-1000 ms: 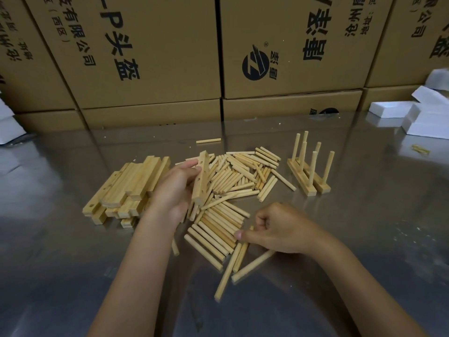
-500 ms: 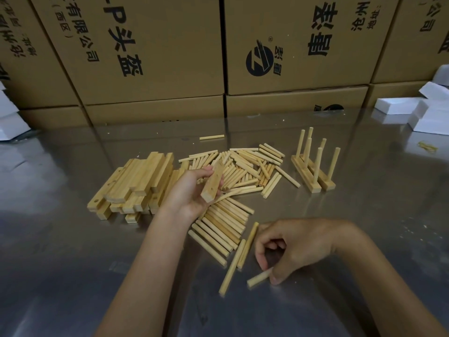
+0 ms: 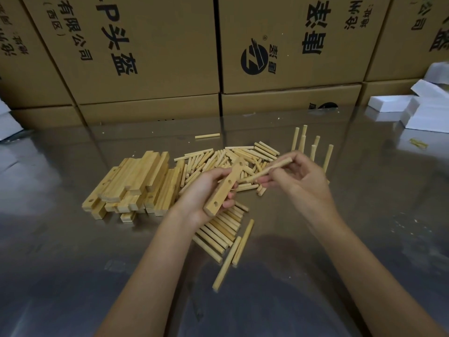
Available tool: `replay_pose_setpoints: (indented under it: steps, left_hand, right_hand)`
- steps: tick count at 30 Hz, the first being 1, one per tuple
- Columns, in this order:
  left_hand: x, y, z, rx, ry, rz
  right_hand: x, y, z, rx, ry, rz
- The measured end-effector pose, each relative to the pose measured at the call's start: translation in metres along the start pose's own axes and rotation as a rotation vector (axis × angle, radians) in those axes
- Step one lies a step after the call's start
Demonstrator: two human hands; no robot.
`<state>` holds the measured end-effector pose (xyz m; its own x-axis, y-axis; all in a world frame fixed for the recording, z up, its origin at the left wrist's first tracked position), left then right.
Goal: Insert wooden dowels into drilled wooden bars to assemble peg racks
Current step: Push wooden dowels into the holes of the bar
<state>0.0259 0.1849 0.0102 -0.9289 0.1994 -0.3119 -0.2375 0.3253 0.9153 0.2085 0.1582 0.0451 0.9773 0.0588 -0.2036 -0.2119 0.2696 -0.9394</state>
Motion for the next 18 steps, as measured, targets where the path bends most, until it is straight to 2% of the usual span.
replay_pose_setpoints:
  steps: [5, 11, 15, 18]
  left_hand:
    - [-0.019, -0.003, -0.002, -0.016, -0.153, 0.049]
    - [-0.018, -0.005, 0.0, -0.044, -0.099, 0.104]
    - [-0.013, -0.002, 0.0, -0.073, -0.084, 0.084]
    - [-0.009, 0.004, -0.001, -0.116, -0.059, 0.106]
  right_hand:
    - [0.007, -0.002, 0.0, 0.167, 0.126, 0.018]
    - [0.011, 0.002, 0.004, 0.256, 0.095, -0.112]
    - [0.016, 0.009, 0.006, 0.232, 0.096, -0.344]
    - [0.013, 0.013, 0.007, 0.22, 0.021, -0.432]
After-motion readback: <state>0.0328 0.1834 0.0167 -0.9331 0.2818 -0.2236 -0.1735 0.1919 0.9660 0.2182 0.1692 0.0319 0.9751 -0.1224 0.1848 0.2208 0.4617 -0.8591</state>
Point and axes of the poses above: each hand's wrist, its own z-axis towards the middle knuckle, its own x-axis out of the back of the hand, y = z × x, the point moved 4 cm from there along z, towards the middle knuckle, and after that the axes turned 8 degrees about z, right-handed, at the moved point
